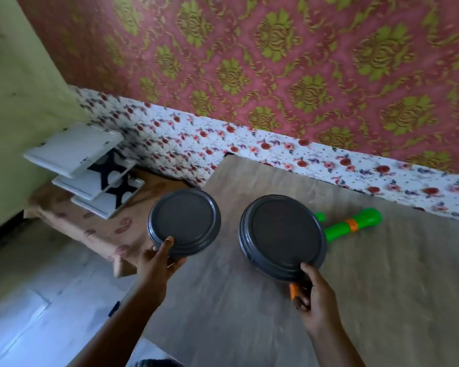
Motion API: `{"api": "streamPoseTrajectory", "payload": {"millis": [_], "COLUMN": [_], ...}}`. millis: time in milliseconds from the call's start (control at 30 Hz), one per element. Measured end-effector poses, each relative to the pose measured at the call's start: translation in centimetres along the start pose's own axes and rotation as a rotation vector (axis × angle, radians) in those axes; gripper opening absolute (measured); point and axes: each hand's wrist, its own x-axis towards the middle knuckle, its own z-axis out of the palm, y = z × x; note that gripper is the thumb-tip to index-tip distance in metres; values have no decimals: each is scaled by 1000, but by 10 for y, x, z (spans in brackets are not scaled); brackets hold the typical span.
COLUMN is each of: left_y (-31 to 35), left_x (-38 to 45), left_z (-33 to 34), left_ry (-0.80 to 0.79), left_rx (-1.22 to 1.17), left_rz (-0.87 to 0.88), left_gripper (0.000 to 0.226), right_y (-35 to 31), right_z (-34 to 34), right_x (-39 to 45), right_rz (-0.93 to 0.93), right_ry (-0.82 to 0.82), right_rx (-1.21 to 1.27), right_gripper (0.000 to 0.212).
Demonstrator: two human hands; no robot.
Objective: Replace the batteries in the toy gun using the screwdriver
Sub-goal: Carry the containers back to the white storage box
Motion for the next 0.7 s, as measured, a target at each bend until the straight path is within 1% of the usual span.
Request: {"api": "streamPoseTrajectory", "payload": {"millis": [67,100,167,267,433,533,700], "left_y": [11,16,31,58,111,148,199], "left_x": [17,24,41,68,139,174,219], "left_z": [-22,-30,-48,-79,-174,-241,-315], "left_ry": [38,58,87,61,-39,-33,-28], "left_rx": [-27,-38,-58,-138,-169,-181,-202], "left_rz": [-9,-15,-23,-69,1,-8,24], "left_gripper": [37,36,28,14,8,10,8], "right_y": [11,15,28,49,106,144,188], "right_z": [25,36,66,116,215,279,358], "right_x": [-3,-6,-14,-27,-43,-56,-69], "right_rz": [-3,-10,-28,-32,-31,-8,32], "right_ry": [-11,-12,-19,-45,-101,-108,-78], "right_rx": [-50,-60,-67,-105,-86,-78,-81], "right_gripper": [29,28,24,22,19,22,25]}}
